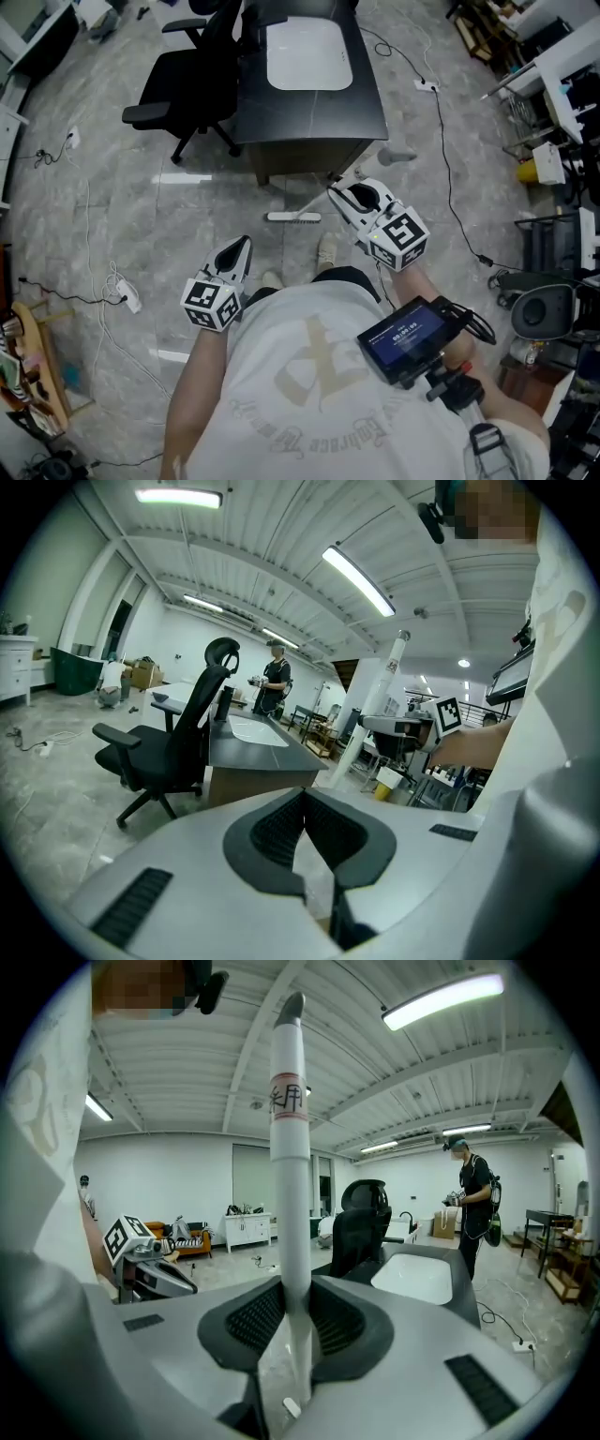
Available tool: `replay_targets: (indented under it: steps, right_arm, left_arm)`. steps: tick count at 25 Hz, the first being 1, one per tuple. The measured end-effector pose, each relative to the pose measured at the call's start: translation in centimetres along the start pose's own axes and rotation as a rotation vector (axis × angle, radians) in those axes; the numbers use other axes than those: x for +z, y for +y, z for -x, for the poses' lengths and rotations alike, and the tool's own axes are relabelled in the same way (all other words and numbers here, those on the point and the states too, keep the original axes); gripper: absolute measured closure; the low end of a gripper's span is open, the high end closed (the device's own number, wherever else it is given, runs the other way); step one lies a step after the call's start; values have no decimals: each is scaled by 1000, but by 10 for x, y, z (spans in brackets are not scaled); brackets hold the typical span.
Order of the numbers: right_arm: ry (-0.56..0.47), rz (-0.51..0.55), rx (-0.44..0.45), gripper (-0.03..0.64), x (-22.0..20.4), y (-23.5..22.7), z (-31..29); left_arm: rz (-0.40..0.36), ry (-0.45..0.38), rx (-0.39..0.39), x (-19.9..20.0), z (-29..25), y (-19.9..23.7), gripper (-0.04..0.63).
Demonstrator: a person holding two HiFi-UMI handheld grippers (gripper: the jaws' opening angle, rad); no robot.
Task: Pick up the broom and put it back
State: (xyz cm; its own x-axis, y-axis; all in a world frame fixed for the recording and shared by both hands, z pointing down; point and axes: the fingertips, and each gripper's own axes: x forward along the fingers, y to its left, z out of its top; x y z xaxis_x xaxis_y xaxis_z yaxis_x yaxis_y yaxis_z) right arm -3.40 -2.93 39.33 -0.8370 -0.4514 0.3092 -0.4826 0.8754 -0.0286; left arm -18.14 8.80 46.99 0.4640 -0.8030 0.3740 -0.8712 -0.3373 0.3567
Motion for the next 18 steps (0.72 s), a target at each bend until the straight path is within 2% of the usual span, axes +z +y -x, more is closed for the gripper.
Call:
replay_targets:
  steps: [11, 18]
  right_arm:
    - [-31, -3, -18, 522, 10, 29, 15]
    - [-20, -20, -52, 522, 4, 39, 24]
  left_arm:
    - [-25, 9, -38, -1, 10, 0, 583]
    - [-5, 11, -79, -3, 9, -1, 583]
